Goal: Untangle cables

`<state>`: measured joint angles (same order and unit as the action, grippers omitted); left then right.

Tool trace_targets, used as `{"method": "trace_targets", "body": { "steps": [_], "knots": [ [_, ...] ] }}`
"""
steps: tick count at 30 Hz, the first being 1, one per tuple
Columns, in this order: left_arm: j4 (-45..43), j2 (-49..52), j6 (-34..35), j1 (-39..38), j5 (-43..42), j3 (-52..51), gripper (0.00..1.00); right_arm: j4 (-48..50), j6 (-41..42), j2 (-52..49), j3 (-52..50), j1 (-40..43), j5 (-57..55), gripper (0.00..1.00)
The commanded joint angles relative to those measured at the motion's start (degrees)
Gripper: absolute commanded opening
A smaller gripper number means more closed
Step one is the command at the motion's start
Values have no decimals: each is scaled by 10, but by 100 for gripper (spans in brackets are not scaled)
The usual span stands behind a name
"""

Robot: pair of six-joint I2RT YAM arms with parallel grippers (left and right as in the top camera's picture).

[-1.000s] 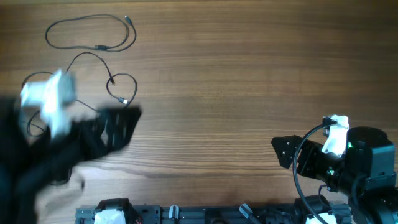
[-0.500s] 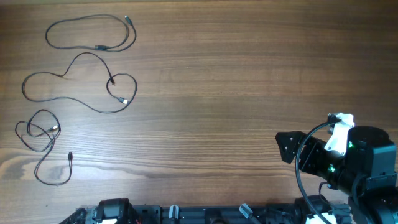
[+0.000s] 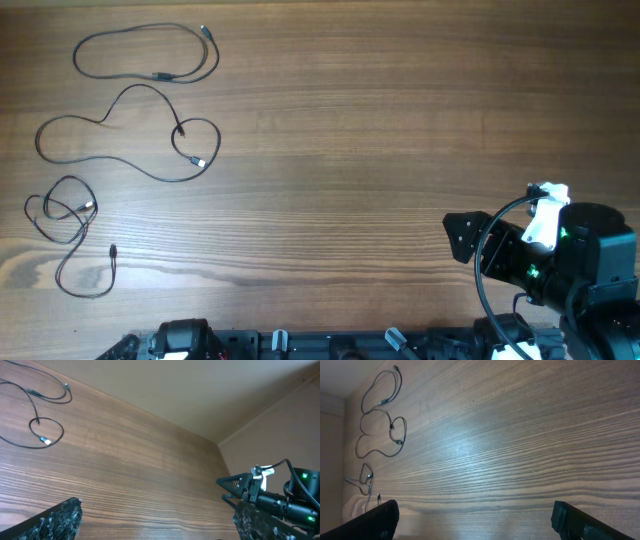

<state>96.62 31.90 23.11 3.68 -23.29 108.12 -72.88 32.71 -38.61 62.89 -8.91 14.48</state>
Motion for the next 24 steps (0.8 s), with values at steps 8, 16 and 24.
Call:
{"method": "trace_targets", "body": {
  "steps": [8,16,24],
  "knots": [
    [-1,-2,2,-2,9,-3,100,127,-211,44,-77,19,-61,100],
    [-1,-2,2,-2,9,-3,100,466,-340,246,-386,40,-4,100],
    [-1,-2,2,-2,9,-3,100,704,-329,361,-581,41,-27,100]
  ]
}}
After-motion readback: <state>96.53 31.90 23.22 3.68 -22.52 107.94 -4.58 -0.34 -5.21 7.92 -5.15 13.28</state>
